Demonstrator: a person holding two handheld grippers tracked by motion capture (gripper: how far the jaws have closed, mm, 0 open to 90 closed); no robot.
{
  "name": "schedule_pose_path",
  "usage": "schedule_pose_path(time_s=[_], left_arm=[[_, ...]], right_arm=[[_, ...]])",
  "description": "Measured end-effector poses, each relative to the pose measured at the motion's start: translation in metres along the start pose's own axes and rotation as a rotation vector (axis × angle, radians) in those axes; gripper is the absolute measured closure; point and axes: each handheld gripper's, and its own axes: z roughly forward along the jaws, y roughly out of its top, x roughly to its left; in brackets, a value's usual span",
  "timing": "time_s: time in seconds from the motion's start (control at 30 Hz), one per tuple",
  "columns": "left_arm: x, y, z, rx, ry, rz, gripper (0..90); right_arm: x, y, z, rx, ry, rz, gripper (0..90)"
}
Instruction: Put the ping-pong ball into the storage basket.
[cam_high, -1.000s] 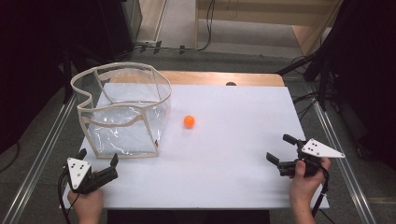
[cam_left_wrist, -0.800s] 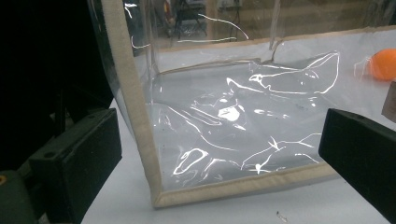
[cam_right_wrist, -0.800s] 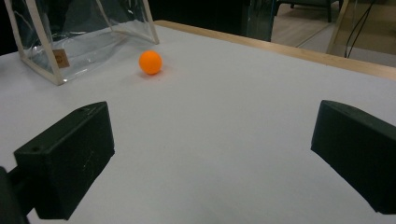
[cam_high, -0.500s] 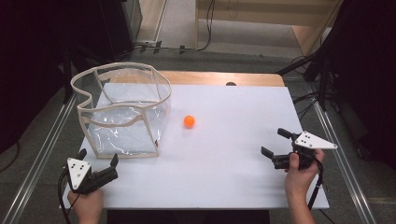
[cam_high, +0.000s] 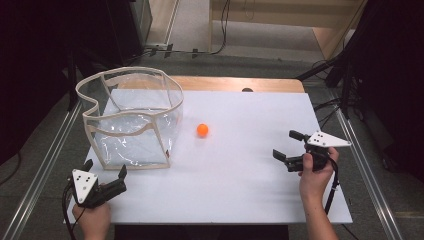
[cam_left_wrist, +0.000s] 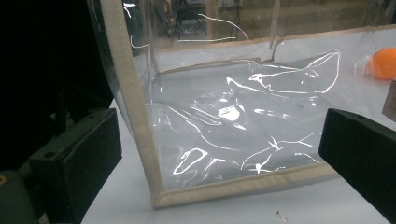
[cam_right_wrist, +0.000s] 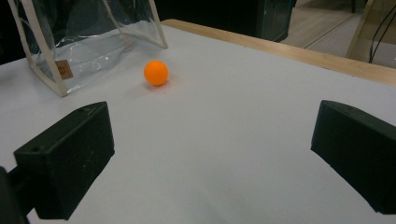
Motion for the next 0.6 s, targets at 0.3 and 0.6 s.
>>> schedule_pose_path(time_s=[0.3, 0.6], left_arm=[[0.0, 0.0, 0.0, 0.0, -0.002, 0.001, 0.0], [0.003, 0.0, -0.001, -0.001, -0.024, -0.014, 0.0]], right_arm=[[-0.003, 0.009, 0.018, 0.031, 0.033, -0.002, 0.0], [-0.001, 0.017, 0.032, 0.056, 0.047, -0.014, 0.0]])
